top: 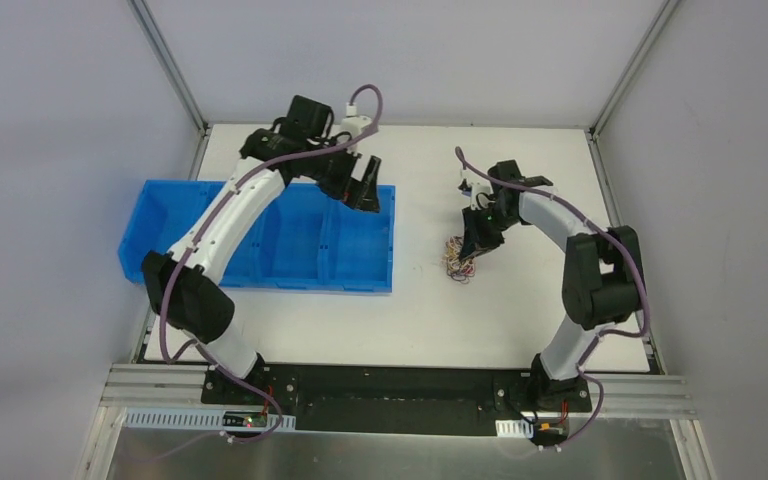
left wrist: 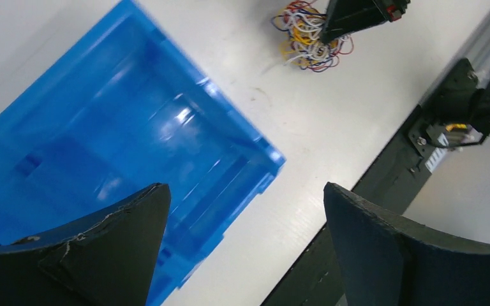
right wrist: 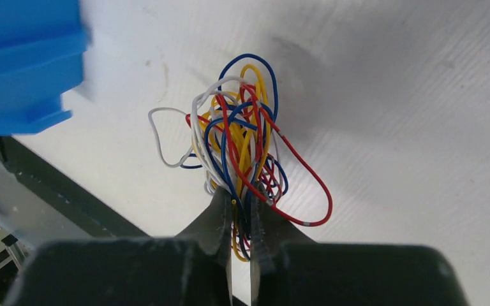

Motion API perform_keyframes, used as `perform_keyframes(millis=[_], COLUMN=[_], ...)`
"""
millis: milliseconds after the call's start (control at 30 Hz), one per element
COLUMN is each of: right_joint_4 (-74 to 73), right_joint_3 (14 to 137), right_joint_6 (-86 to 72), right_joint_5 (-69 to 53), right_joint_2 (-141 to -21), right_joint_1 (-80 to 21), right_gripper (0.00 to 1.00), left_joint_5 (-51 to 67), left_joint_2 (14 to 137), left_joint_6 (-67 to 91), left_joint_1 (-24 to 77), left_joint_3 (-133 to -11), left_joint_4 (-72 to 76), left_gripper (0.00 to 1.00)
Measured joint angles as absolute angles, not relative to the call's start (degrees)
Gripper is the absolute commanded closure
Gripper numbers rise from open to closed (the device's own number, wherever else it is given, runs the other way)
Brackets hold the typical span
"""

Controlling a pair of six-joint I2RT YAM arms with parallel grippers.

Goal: Untangle the cables

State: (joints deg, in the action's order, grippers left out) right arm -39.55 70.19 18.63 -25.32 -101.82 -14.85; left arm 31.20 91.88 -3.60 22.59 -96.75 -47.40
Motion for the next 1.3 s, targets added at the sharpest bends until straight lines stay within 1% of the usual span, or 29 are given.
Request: perform_keyframes(millis=[133, 300, 467, 500, 533, 567, 633, 733, 800, 1033, 1067, 1200, 1300], right_joint_4=[-44.1, -50.11, -55.64, -56.6, -57.41, -58.41, -60.31, -61.3, -61.73, -64.16, -64.47, -67.18, -70.24], right_joint_3=[70.7, 74.02, 76.44, 76.64, 76.71, 76.73, 76.97, 77.3, 77.32, 77.3, 77.3, 77.23, 77.25], right_joint_6=[20.82, 24.25, 25.1, 25.04, 24.99, 24.91, 24.67, 24.25, 23.94, 22.48, 22.52, 23.7, 26.22], right_joint_5=[-29.91, -37.52, -46.06, -47.79, -49.1, -50.72, -53.36, -54.74, -55.05, -56.4, -56.47, -55.88, -56.25], right_joint_2=[-93.67, -84.16, -81.03, -81.03, -81.06, -81.06, -81.06, -81.01, -81.01, -80.75, -80.66, -79.9, -79.75], right_joint_1=[-12.6, -6.79, -1.37, -0.75, -0.4, -0.01, 0.6, 2.11, 3.79, 8.21, 8.78, 14.33, 20.05], right_gripper=[1.0, 1.0, 0.96, 0.96, 0.95, 0.94, 0.93, 0.91, 0.91, 0.89, 0.9, 1.0, 1.0], left_joint_5=[34.35, 39.27, 43.88, 44.64, 44.88, 45.21, 46.28, 48.93, 50.61, 53.91, 53.91, 53.6, 52.93], left_joint_2=[98.48, 106.1, 110.69, 111.35, 111.81, 112.46, 114.13, 115.81, 116.09, 115.96, 115.83, 114.41, 113.3], left_joint_6=[-3.07, -0.36, 4.78, 5.89, 6.7, 7.53, 9.61, 12.05, 13.15, 14.83, 15.31, 16.84, 17.15], left_joint_1=[29.69, 36.45, 40.77, 41.67, 42.15, 42.74, 43.59, 44.21, 44.45, 44.53, 44.4, 41.91, 37.41], left_joint_3=[-100.31, -102.96, -103.02, -103.07, -103.15, -103.72, -105.27, -106.52, -106.63, -106.5, -106.24, -103.83, -102.35], left_joint_4=[-45.21, -38.74, -28.45, -26.15, -24.82, -23.57, -20.8, -17.72, -15.94, -11.42, -10.94, -10.46, -11.42], left_gripper=[0.08, 0.01, 0.01, 0.03, 0.08, 0.17, 0.41, 0.73, 1.0, 1.0, 1.0, 1.0, 1.0])
